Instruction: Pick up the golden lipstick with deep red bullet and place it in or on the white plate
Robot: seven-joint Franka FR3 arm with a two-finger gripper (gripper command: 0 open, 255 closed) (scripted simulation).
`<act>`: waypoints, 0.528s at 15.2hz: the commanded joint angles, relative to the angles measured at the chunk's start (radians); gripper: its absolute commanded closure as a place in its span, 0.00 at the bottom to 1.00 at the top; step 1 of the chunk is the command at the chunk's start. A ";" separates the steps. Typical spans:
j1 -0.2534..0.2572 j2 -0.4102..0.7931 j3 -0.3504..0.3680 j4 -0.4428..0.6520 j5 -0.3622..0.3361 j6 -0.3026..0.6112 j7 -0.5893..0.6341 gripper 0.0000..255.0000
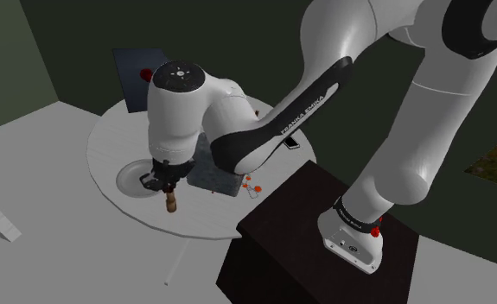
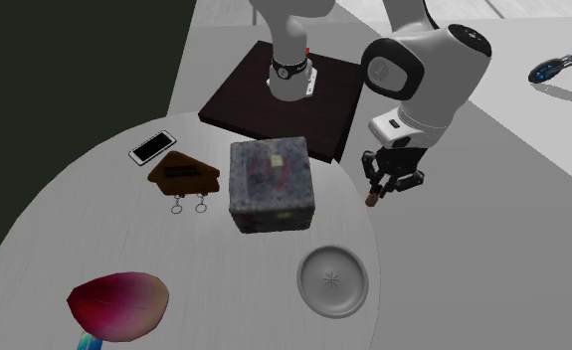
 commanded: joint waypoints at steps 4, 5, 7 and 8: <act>-0.029 0.071 -0.034 0.129 -0.009 -0.056 -0.091 1.00; -0.033 0.089 -0.042 0.162 -0.012 -0.070 -0.110 1.00; -0.039 0.129 -0.057 0.230 -0.019 -0.099 -0.146 1.00; -0.041 0.150 -0.064 0.266 -0.022 -0.114 -0.164 1.00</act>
